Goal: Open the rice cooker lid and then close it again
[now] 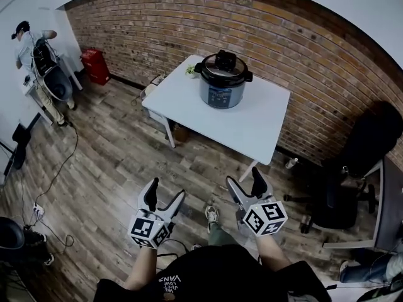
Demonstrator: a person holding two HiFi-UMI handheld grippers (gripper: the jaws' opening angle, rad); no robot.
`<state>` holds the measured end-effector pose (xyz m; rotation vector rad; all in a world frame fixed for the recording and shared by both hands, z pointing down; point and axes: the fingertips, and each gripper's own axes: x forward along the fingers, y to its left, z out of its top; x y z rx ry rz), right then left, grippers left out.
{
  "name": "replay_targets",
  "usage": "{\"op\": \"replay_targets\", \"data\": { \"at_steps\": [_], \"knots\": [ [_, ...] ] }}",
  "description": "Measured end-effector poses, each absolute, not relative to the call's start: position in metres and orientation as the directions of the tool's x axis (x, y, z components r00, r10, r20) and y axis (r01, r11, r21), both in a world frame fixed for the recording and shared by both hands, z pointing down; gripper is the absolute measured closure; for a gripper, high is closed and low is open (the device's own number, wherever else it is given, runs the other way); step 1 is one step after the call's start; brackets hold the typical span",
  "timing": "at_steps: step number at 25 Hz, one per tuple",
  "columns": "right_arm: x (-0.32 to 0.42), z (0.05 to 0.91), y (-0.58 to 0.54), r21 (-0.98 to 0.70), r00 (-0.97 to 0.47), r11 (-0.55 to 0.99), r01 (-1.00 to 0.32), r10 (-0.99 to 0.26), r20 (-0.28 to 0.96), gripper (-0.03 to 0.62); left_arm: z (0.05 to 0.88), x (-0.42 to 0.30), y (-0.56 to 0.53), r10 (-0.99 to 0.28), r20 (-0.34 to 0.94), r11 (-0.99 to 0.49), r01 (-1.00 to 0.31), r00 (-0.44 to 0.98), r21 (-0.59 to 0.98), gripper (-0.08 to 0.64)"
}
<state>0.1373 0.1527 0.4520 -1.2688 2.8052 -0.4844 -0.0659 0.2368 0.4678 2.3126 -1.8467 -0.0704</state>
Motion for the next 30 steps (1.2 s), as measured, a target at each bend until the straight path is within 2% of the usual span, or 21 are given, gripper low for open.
{"op": "replay_targets", "data": {
  "at_steps": [20,25,30],
  "knots": [
    [0.096,0.466,-0.062,-0.323,-0.755,0.694,-0.643,-0.645,0.118,0.190,0.470,-0.089,0.029,-0.981,0.109,-0.148,-0.980,0.163,0.132,0.190],
    [0.087,0.473,-0.088,-0.334,-0.740,0.672,-0.660,-0.659,0.135,0.190,0.474,-0.102,-0.005,-0.977,0.110,-0.167,-0.976,0.183,0.139,0.190],
    [0.080,0.474,-0.117,-0.336,-0.683,0.614,-0.714,-0.716,0.145,0.190,0.479,-0.114,-0.053,-0.956,0.111,-0.250,-0.953,0.270,0.169,0.190]
  ]
}}
